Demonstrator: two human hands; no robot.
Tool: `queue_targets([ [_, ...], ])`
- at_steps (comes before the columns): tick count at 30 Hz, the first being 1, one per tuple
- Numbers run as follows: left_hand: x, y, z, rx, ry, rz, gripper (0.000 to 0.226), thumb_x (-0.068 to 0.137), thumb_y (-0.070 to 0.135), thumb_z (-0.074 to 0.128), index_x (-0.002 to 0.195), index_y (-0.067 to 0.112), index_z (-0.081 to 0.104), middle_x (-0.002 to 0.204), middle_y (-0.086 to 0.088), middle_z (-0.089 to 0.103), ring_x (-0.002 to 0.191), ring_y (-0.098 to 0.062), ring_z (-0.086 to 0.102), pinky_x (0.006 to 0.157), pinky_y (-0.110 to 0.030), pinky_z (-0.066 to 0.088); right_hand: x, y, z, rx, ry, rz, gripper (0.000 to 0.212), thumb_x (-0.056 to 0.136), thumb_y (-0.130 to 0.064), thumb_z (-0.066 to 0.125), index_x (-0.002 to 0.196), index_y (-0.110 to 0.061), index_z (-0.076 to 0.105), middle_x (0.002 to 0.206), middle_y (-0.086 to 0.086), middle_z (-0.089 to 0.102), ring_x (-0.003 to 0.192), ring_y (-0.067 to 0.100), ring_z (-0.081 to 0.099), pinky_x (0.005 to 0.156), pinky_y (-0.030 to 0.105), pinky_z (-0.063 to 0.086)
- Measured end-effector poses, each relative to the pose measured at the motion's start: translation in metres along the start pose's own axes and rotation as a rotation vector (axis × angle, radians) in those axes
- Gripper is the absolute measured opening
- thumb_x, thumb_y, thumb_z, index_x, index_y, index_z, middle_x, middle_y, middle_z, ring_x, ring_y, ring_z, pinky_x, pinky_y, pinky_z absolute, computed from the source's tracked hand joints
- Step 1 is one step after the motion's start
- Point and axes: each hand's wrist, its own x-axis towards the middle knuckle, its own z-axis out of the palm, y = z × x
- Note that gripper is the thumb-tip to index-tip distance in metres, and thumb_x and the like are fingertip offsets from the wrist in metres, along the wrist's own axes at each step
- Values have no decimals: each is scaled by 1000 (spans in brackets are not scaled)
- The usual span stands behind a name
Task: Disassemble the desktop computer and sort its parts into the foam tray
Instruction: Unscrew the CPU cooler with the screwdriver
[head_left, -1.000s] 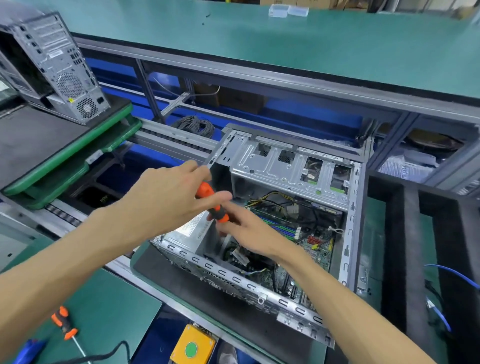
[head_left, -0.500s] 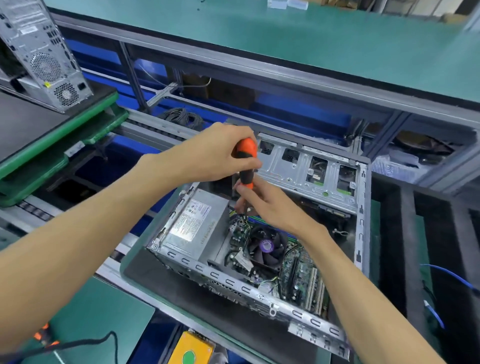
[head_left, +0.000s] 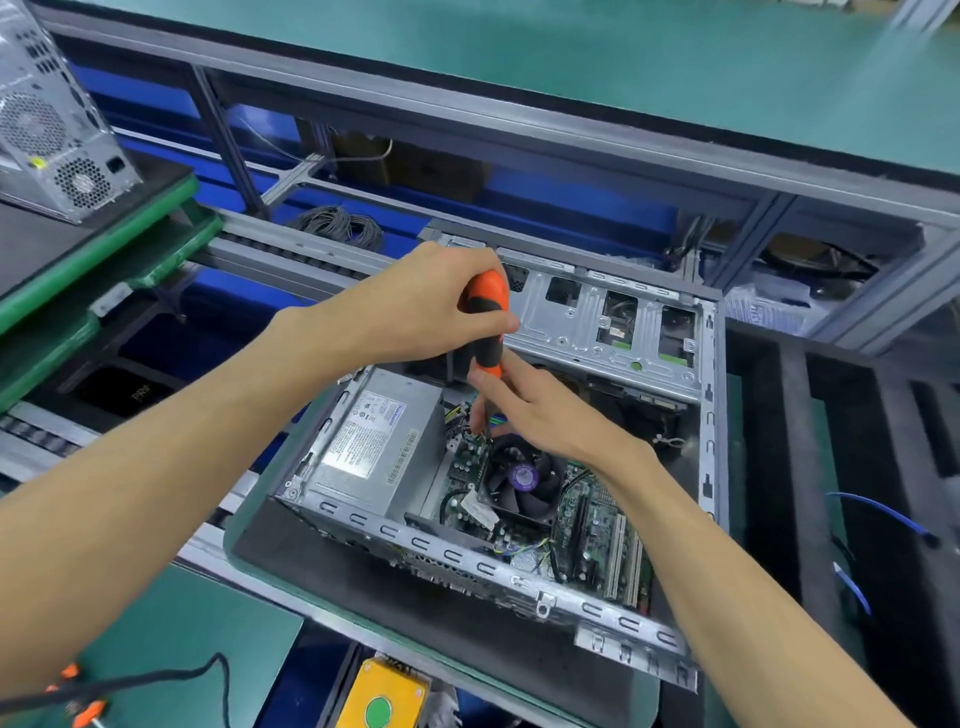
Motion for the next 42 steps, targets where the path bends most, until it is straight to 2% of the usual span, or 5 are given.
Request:
queue_targets([
  [14, -3, 8, -9, 20, -151, 69, 25, 90, 40, 69, 111, 30, 61, 88, 18, 60, 79, 14, 53, 65, -6, 39, 1, 1, 0, -3, 29, -18, 12, 104, -35, 53, 107, -24, 59, 93, -4, 79, 96, 20, 73, 92, 49, 55],
  [22, 2, 16, -15, 97, -257, 104, 22, 94, 33, 64, 115, 28, 60, 89, 20, 59, 82, 6, 54, 69, -11, 40, -5, -6, 2, 173, 13, -48, 4, 105, -19, 55, 105, -16, 58, 101, 11, 77, 95, 16, 74, 78, 17, 52],
  [29, -3, 26, -15, 197, -297, 160, 21, 94, 30, 63, 114, 25, 59, 97, 11, 65, 78, -4, 53, 67, -16, 39, -7, -9, -4, 31, 34, -29, 9, 99, -28, 65, 106, -21, 66, 99, -5, 76, 93, 6, 71, 88, 25, 53],
  [33, -13, 35, -12, 211, -432, 253, 25, 93, 16, 61, 117, 22, 60, 102, 10, 61, 88, -4, 48, 77, -18, 38, -17, -11, -4, 38, 70, -56, 22, 94, -35, 71, 101, -15, 66, 100, 16, 72, 96, 34, 67, 91, 52, 53],
  [42, -15, 37, -4, 647, -305, 146, 45, 97, 56, 31, 95, 16, 50, 70, 3, 51, 56, -13, 46, 50, -30, 37, -17, -9, 7, 82, 133, -143, 10, 94, -25, 70, 102, -21, 65, 86, -13, 68, 74, 5, 61, 73, 22, 49],
])
